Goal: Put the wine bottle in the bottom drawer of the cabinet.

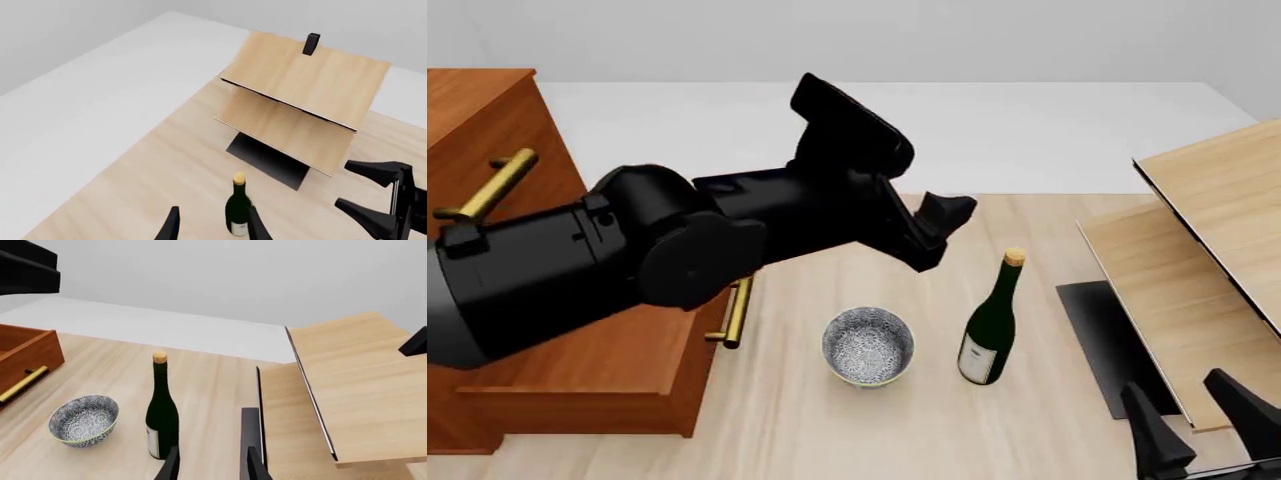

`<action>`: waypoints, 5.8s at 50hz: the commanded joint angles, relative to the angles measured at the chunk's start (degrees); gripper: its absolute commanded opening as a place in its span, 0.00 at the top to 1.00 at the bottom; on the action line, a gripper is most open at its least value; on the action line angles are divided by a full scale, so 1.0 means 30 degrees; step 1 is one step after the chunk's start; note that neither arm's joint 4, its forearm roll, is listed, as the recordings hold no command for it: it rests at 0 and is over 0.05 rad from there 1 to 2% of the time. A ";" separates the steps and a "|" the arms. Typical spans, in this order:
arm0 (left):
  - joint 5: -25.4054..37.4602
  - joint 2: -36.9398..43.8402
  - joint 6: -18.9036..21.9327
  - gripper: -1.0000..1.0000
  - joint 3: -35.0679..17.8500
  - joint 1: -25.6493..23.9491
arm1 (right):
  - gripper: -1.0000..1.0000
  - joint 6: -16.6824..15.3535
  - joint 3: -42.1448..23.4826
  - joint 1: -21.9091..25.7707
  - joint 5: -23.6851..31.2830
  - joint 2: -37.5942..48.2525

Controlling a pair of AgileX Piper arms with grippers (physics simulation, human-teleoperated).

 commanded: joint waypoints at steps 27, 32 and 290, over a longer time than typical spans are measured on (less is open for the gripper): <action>-0.0131 0.2364 -0.0105 0.00 -0.1693 -0.1173 | 0.00 0.0066 -0.0006 0.0218 0.0069 0.0328; -0.0131 0.2364 -0.0105 0.00 -0.1693 -0.1173 | 0.00 0.0066 -0.0006 0.0218 0.0069 0.0328; 0.7391 0.0092 0.1454 1.00 -0.5896 0.5048 | 0.00 0.0174 0.0003 0.0210 -0.0023 0.0861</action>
